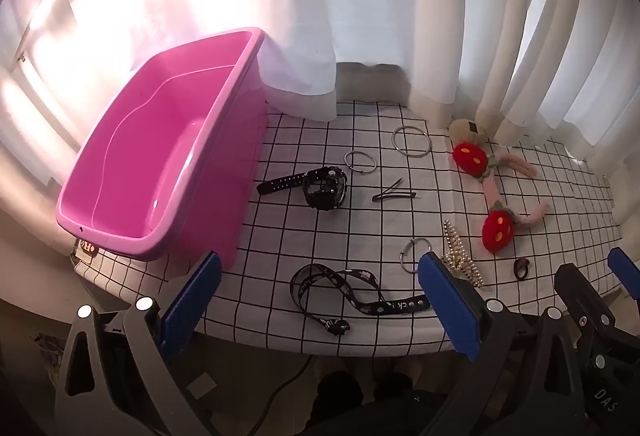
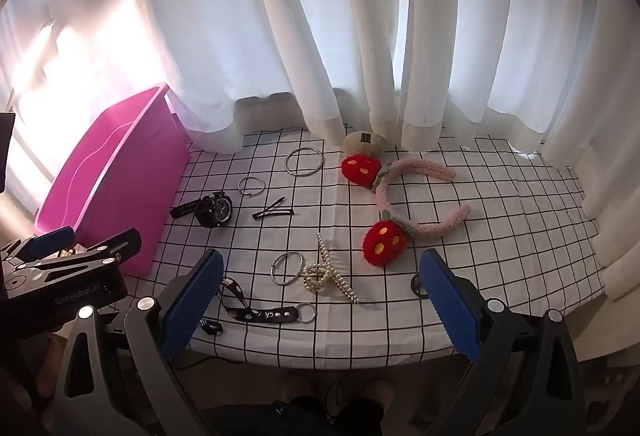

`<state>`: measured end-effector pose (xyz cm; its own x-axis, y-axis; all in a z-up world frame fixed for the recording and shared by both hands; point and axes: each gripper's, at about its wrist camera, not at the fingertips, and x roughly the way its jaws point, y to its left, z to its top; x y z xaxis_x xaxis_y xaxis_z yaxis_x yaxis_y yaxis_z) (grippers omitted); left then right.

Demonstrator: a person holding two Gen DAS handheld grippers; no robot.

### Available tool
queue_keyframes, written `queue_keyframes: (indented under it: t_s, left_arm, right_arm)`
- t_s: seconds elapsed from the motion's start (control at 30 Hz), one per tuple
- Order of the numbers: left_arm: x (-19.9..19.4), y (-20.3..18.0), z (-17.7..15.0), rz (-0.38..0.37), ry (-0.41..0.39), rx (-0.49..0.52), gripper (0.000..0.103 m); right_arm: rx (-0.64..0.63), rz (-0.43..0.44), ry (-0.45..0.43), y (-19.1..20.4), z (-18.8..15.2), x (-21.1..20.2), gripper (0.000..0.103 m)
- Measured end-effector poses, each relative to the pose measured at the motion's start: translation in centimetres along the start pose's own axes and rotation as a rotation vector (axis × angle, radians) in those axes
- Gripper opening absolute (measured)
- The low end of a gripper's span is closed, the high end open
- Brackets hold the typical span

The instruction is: Organize jewelry

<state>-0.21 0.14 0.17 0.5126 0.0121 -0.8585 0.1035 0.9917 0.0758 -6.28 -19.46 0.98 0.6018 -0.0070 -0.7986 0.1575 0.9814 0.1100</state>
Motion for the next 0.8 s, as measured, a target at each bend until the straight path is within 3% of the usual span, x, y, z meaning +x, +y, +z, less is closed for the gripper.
queue_keyframes:
  t_s: [0.8]
  left_arm:
    - [-0.03, 0.22, -0.04, 0.001, 0.004, 0.0, 0.097]
  right_arm:
    - [0.0, 0.005, 0.001, 0.12, -0.11, 0.33, 0.094]
